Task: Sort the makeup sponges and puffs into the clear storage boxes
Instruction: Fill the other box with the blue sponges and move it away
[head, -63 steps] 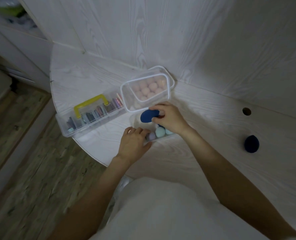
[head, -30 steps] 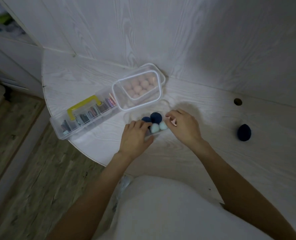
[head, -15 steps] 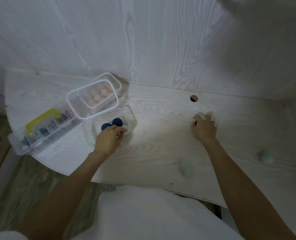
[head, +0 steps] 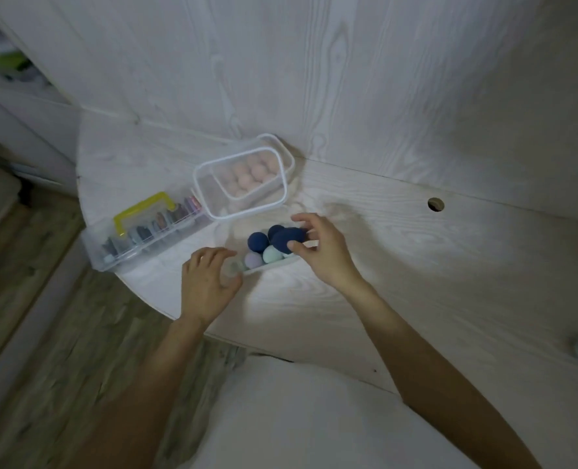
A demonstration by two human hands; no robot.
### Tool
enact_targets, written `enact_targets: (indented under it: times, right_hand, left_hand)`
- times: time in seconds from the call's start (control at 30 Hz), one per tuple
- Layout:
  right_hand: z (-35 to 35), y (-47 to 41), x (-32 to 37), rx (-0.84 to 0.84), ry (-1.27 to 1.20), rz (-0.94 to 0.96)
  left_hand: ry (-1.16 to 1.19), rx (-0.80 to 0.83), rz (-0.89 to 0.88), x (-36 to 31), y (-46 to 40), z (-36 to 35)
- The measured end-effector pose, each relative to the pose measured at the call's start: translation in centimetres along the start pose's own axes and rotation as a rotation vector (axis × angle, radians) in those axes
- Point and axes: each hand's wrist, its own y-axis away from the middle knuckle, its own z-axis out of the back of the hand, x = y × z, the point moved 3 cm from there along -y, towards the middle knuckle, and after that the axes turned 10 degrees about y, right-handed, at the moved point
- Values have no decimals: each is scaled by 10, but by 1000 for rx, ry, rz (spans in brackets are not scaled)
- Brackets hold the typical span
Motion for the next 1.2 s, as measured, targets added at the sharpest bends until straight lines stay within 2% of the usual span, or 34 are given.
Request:
enact_targets:
  times: [0.17,0.33,0.47,0.77,0.9,1.0,1.1,1.2]
  right_hand:
    - [-67,-39,37,114,230,102]
    - [-110,-58,59,252,806,406]
    - [-124,-63,56,285,1042,436]
    - [-114,-61,35,276,983,343]
    - [-106,-52,40,223,728,235]
    - [-82,-37,46,72,522,183]
    - [-41,2,39,-69,433,149]
    - [3,58,-2,-105,489,60]
  left_hand:
    - [-23,72,-78,14,-2,-2]
    - [-14,67,-146,20,-5,-2]
    - [-9,22,-181,26,-7,1]
    - [-51,51,-171,29,-9,-3]
    - [27,87,-71,18,-9,4]
    - [9,52,-42,2,-7,23]
    - [232,8,-24,-32,2,45]
    - [408,88,-101,-84,19,35]
